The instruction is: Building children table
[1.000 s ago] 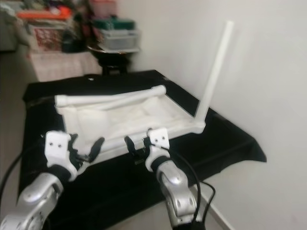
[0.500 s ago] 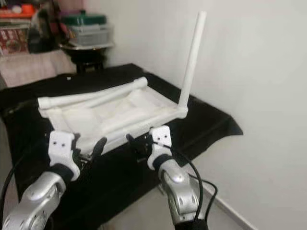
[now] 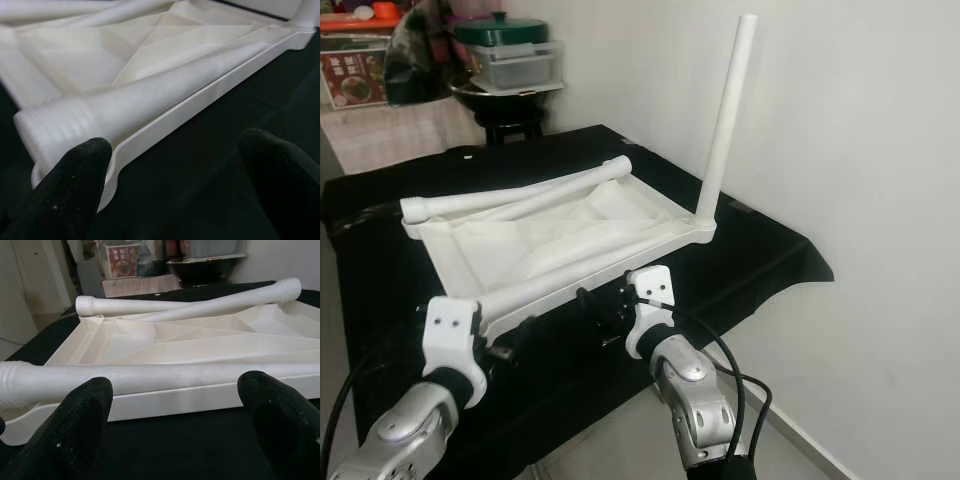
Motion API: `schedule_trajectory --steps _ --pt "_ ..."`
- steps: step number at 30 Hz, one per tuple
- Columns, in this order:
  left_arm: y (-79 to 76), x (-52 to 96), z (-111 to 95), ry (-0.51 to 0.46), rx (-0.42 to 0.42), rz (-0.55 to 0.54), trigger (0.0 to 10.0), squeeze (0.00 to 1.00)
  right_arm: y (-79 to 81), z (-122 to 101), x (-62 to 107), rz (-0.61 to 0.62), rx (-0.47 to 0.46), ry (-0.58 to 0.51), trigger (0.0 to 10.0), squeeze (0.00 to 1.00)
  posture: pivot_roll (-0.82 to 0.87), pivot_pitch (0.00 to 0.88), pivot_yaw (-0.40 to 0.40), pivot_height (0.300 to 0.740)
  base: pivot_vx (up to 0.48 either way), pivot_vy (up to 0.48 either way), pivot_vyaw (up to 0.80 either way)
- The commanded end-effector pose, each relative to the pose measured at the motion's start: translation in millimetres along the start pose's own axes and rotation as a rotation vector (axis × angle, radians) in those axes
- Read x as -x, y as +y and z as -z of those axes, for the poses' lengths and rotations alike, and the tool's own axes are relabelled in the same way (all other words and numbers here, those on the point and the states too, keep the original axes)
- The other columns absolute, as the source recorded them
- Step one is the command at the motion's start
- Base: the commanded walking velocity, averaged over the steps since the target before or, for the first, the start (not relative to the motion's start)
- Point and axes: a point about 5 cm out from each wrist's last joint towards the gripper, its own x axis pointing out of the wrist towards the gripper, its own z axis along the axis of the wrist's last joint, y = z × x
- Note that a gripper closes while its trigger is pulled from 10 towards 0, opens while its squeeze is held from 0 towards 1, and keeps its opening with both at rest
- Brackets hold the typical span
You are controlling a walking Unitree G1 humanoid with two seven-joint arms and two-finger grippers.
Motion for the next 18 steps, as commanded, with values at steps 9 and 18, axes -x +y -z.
schedule_trajectory --steps 9,18 --pt "17.5 -4.8 -6 -0.009 0.013 -0.094 10.0 0.00 1.1 -1 2.8 -0.031 -0.025 0.011 10.0 0.00 -0.02 0.045 -0.037 0.740 0.000 0.000 0.00" --pt "22.9 -24.3 -10 -0.007 0.025 -0.068 10.0 0.00 2.8 -3 6.7 -0.031 -0.026 0.008 10.0 0.00 -0.03 0.064 -0.030 0.740 0.000 0.000 0.00"
